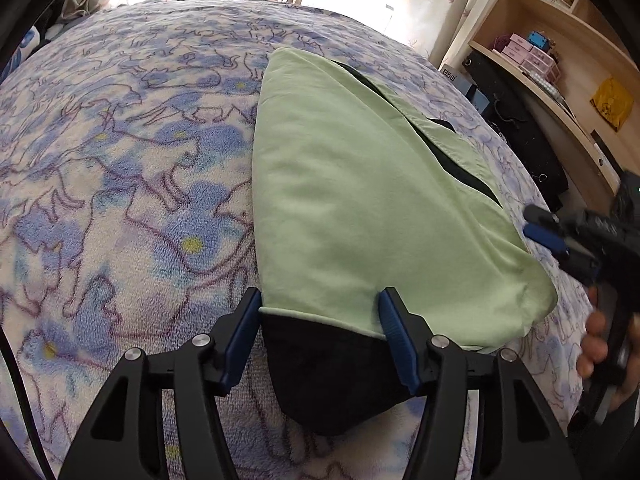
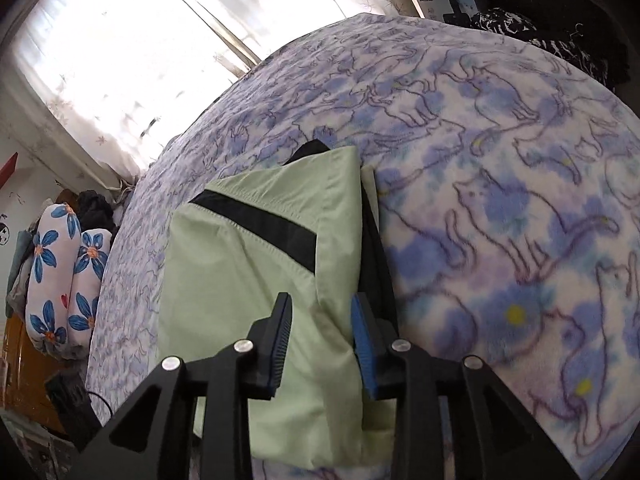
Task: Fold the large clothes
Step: 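Release both tools and smooth the folded green bundle flat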
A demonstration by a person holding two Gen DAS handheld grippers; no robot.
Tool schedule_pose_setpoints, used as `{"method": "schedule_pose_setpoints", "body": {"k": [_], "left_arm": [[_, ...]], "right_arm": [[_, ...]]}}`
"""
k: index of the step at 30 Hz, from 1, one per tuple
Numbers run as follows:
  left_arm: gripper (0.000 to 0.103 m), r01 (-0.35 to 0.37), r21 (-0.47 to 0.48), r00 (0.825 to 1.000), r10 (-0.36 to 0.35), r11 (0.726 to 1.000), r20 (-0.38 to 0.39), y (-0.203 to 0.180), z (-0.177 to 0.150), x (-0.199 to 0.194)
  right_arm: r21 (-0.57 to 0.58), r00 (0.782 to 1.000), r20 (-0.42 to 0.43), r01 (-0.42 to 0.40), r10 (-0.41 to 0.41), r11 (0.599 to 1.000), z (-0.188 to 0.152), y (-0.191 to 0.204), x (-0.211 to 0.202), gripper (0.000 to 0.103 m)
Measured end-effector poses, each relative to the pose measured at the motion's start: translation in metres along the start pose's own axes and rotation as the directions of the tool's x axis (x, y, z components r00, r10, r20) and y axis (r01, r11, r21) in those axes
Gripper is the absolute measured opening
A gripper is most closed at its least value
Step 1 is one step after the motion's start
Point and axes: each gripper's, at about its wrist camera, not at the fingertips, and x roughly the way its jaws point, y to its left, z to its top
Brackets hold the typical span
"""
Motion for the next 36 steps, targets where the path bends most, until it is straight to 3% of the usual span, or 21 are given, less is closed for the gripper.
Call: {"method": "schedule_pose_setpoints", "body": {"k": [7, 8, 11, 16, 19, 21, 22, 26, 28, 29, 32, 36], "left_arm": [[0.058, -0.009, -0.004, 1.0, 0.009, 1.0, -0.013, 0.001, 0.004, 0.002], [0.058, -0.011, -0.004, 1.0, 0.01, 1.0, -0.018, 0.001, 0.006, 0.002], [0.059, 0.0, -0.014, 0.999, 0.0, 1.0, -0.033, 0.004, 0.011, 0.004], [0.06, 0.012, -0.021, 0.998, -0.013, 1.0, -0.054, 0.006, 0.014, 0.008], [0.06, 0.011, -0.015, 0.998, -0.012, 1.0, -0.055, 0.006, 0.013, 0.007], [0.06, 0.002, -0.007, 0.999, -0.002, 1.0, -0.051, 0.004, 0.012, 0.007], [0.06, -0.002, -0.002, 0.999, 0.002, 1.0, -0.048, 0.003, 0.011, 0.007], [0.061, -0.015, 0.006, 0.999, 0.015, 1.0, -0.041, 0.0, 0.009, 0.007], [0.061, -0.013, 0.008, 0.999, 0.013, 1.0, -0.042, 0.0, 0.009, 0.007], [0.062, -0.011, 0.01, 0.999, 0.011, 1.0, -0.042, 0.0, 0.009, 0.007], [0.062, -0.014, 0.022, 0.999, 0.015, 1.0, -0.04, -0.001, 0.008, 0.007], [0.064, -0.014, 0.014, 0.999, 0.014, 1.0, -0.044, 0.0, 0.007, 0.007]], "right_arm": [[-0.048, 0.994, -0.099, 0.041, -0.045, 0.998, 0.023, 0.001, 0.051, 0.028], [-0.083, 0.994, -0.091, 0.053, -0.06, 0.995, 0.025, 0.005, 0.051, 0.005], [-0.144, 0.994, -0.015, 0.101, -0.105, 0.984, 0.031, 0.009, 0.039, 0.002], [-0.144, 0.986, -0.096, 0.125, -0.139, 0.982, 0.037, -0.005, 0.059, 0.004], [-0.101, 0.995, -0.062, 0.066, -0.072, 0.993, 0.05, -0.003, 0.048, 0.017], [-0.08, 0.997, -0.023, 0.077, -0.079, 0.994, 0.063, -0.002, 0.048, 0.037], [-0.061, 0.996, -0.02, 0.088, -0.089, 0.994, 0.072, -0.003, 0.052, 0.038], [-0.002, 0.99, -0.096, 0.108, -0.108, 0.994, 0.096, -0.013, 0.085, 0.038], [-0.041, 0.984, -0.138, 0.109, -0.114, 0.993, 0.097, -0.012, 0.102, 0.036], [-0.089, 0.981, -0.119, 0.142, -0.152, 0.986, 0.097, -0.009, 0.105, 0.019], [-0.125, 0.969, -0.091, 0.216, -0.228, 0.968, 0.102, -0.01, 0.108, 0.015], [-0.132, 0.955, -0.107, 0.261, -0.275, 0.956, 0.107, -0.012, 0.1, 0.018]]}}
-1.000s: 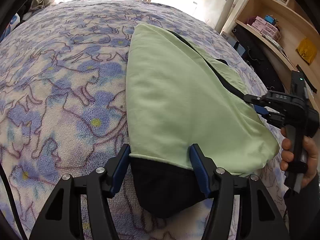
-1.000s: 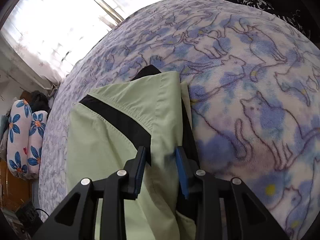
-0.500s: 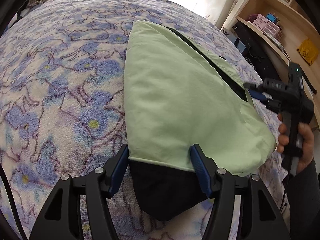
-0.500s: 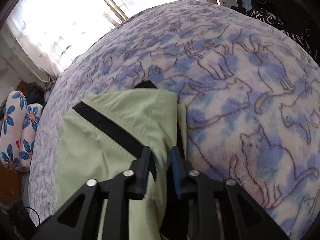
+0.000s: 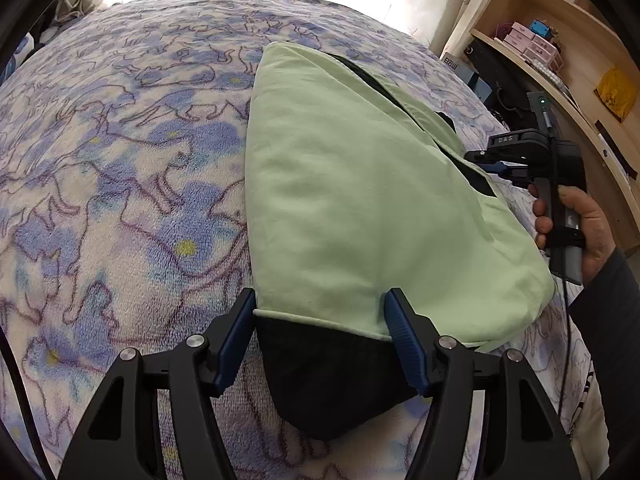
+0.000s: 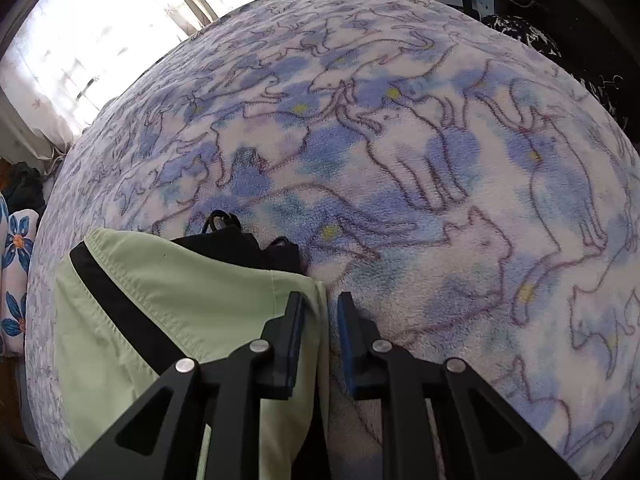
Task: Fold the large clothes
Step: 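Release both tools and smooth the folded green bundle flat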
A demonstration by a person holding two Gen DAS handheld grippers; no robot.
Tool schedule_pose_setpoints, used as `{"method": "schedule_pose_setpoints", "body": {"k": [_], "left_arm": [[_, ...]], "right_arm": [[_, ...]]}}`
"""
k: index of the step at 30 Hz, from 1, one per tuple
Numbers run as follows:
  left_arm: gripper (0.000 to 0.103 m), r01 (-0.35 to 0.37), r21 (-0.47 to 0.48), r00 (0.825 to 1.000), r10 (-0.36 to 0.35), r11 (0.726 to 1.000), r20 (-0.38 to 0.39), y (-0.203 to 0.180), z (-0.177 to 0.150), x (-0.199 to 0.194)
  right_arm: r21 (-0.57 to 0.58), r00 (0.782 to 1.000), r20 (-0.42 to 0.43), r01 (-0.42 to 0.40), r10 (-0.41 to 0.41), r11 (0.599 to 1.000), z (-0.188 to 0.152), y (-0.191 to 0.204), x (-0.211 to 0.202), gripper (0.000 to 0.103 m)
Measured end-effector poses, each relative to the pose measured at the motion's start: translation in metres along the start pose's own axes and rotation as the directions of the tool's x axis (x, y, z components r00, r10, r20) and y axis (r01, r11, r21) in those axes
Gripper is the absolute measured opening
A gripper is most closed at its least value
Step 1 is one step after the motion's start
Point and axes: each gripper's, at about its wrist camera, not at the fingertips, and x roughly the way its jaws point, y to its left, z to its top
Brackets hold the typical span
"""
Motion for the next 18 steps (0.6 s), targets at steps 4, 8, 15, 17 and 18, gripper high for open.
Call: {"method": "schedule_pose_setpoints", "body": {"k": [4, 8, 15, 17, 18], "left_arm": [[0.064, -0.001, -0.003, 1.0, 0.001, 1.0, 0.001, 0.0, -0.001, -0.001], [0.064, -0.016, -0.004, 1.0, 0.016, 1.0, 0.003, -0.002, -0.003, -0.004], [0.064, -0.036, 0.014, 0.999, 0.036, 0.999, 0.018, -0.005, -0.009, -0.016], [0.064, -0.039, 0.019, 0.999, 0.039, 0.999, 0.022, -0.006, -0.011, -0.018], [0.064, -0.039, 0.02, 0.999, 0.038, 0.999, 0.021, -0.006, -0.011, -0.019]], "right_arm": [[-0.046, 0.996, 0.08, 0.047, -0.043, 0.998, -0.018, 0.015, -0.042, 0.02], [-0.086, 0.994, 0.08, -0.069, 0.076, 0.994, -0.056, 0.045, -0.075, 0.02], [-0.185, 0.984, 0.017, -0.17, 0.176, 0.968, -0.152, 0.085, -0.086, 0.02], [-0.205, 0.995, 0.01, -0.092, 0.096, 0.974, -0.165, 0.078, -0.078, 0.02], [-0.184, 0.997, 0.023, -0.063, 0.068, 0.981, -0.17, 0.065, -0.077, 0.015]]}}
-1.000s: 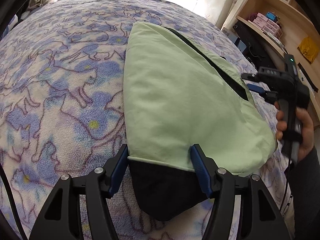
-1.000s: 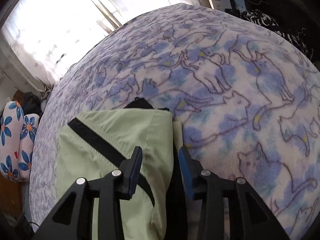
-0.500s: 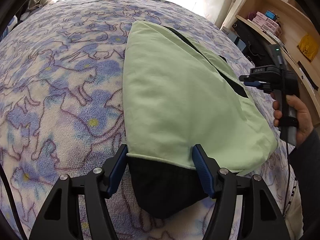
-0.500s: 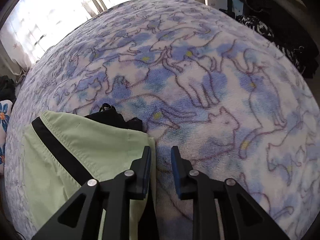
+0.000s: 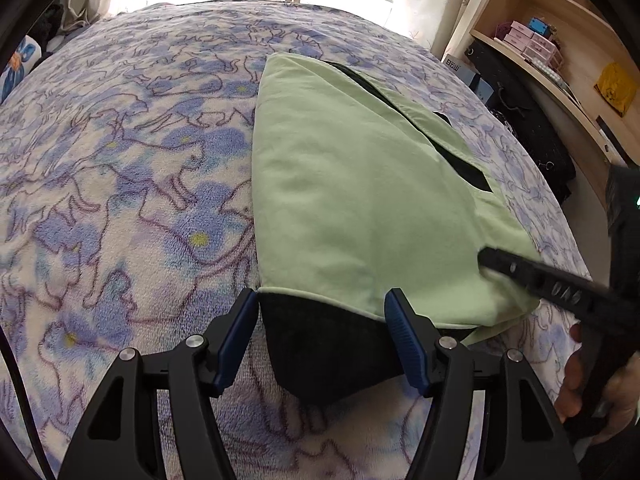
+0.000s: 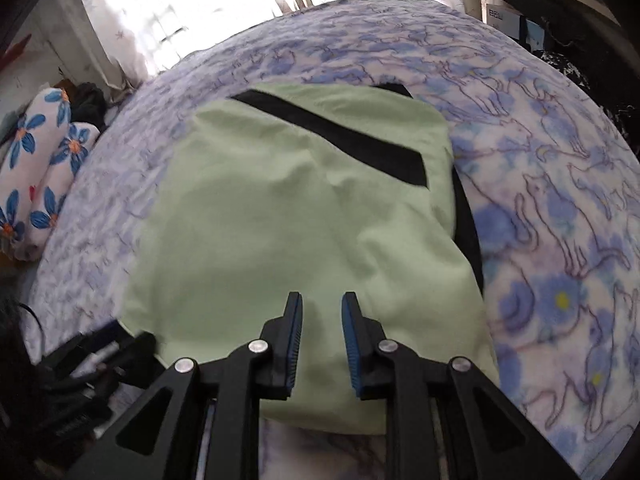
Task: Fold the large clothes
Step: 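Release both tools and smooth the folded green bundle flat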
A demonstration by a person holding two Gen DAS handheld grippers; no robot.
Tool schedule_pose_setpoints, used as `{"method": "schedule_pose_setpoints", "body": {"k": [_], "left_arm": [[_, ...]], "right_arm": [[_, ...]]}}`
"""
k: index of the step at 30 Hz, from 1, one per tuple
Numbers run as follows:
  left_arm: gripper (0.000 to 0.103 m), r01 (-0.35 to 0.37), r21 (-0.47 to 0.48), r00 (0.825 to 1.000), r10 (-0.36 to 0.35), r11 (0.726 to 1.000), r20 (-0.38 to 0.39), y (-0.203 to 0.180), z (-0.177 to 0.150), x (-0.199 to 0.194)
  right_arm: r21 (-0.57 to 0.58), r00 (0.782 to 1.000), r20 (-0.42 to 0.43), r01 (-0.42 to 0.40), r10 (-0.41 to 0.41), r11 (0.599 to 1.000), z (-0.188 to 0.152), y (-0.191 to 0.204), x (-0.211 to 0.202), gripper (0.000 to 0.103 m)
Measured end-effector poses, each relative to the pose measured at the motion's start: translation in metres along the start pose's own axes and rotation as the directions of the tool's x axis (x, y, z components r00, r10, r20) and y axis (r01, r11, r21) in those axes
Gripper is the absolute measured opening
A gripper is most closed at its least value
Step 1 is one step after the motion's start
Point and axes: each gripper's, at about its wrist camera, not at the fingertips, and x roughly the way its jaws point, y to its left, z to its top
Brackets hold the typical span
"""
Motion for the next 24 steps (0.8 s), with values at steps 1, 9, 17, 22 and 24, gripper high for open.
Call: {"method": "schedule_pose_setpoints", "body": {"k": [1, 9, 17, 22, 24], "left_arm": [[0.064, 0.002, -0.001, 1.0, -0.002, 1.0, -0.002, 0.0, -0.001, 0.0], [0.064, -0.013, -0.006, 1.0, 0.013, 1.0, -0.006, -0.003, -0.006, -0.001], [0.064, -0.028, -0.009, 1.0, 0.028, 1.0, -0.01, -0.007, -0.008, -0.002], [0.064, -0.029, -0.009, 0.999, 0.028, 1.0, -0.015, -0.007, -0.008, -0.002], [0.065, -0.031, -0.008, 0.999, 0.031, 0.999, -0.018, -0.008, -0.009, -0.003]], "right_arm": [[0.028, 1.0, 0.016, -0.006, 0.005, 1.0, -0.004, -0.01, -0.004, 0.013], [0.141, 0.987, 0.076, 0.129, -0.141, 0.982, -0.028, -0.061, -0.031, 0.014], [0.195, 0.991, 0.064, 0.106, -0.12, 0.975, -0.037, -0.065, -0.026, 0.014], [0.214, 0.99, 0.064, 0.108, -0.125, 0.971, -0.041, -0.066, -0.025, 0.016], [0.227, 0.989, 0.064, 0.115, -0.133, 0.967, -0.042, -0.068, -0.026, 0.023]]}}
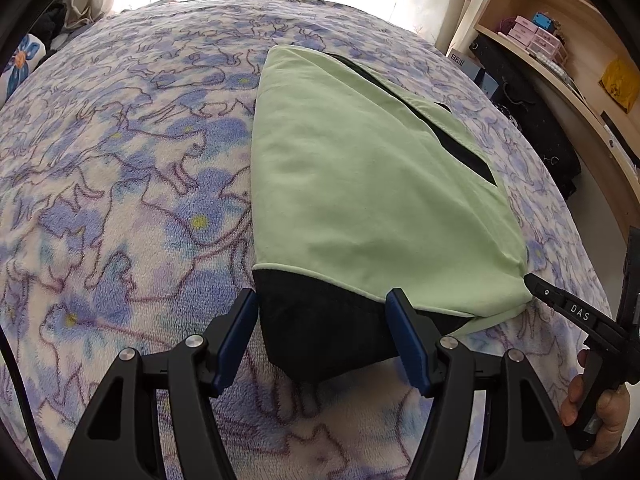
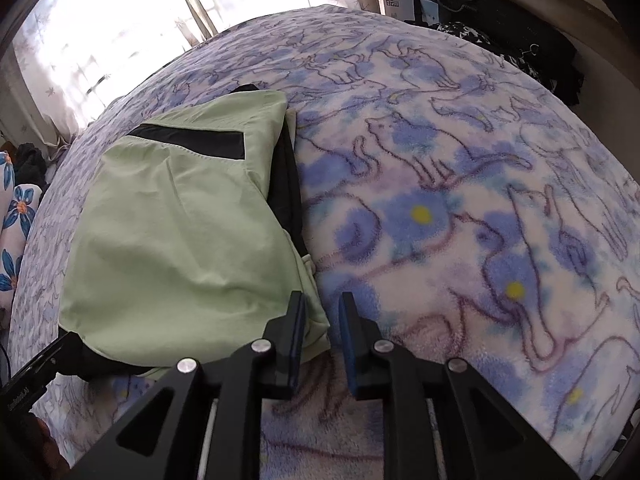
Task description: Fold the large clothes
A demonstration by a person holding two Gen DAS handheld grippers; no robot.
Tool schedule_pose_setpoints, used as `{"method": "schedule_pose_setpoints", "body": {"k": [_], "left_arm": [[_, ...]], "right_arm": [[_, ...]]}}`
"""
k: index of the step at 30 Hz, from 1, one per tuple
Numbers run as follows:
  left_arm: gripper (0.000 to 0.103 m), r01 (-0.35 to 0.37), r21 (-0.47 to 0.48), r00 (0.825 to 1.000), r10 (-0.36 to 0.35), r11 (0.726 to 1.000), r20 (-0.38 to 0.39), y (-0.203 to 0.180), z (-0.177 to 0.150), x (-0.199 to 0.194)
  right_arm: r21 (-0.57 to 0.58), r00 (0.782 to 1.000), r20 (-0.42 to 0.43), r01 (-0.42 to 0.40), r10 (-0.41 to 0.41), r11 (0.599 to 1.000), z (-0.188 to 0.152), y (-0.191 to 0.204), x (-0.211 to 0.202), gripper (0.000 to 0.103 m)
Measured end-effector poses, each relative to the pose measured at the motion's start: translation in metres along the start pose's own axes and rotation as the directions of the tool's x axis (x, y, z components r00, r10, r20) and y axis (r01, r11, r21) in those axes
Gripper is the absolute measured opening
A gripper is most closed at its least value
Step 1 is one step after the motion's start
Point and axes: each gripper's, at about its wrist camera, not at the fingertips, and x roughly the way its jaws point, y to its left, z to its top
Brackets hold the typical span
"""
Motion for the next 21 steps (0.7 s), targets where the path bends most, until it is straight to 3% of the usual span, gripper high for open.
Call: {"method": "schedule_pose_setpoints", "body": {"k": [5, 13, 21], "left_arm": [[0.065, -0.016, 0.008, 1.0, 0.016, 1.0, -0.009, -0.003, -0.001, -0.003], [0.065, -0.116, 0.013, 0.993, 0.116, 0.993, -0.005, -0.002, -0.003, -0.031], [0.065, -0.136, 0.019, 0.99, 0.135, 0.991, 0.037, 0.001, 0.003, -0.079]], "right_arm": [[0.041, 1.0, -0.008, -0.019, 0.019, 0.999, -0.003, -0.007, -0.005, 0.028], [0.077, 0.997, -0.038, -0.063, 0.066, 0.995, -0.012, -0.008, -0.032, 0.028], [-0.012, 0.993, 0.013, -0.121, 0.121, 0.993, -0.01, 0.015, -0.081, 0.031]]}}
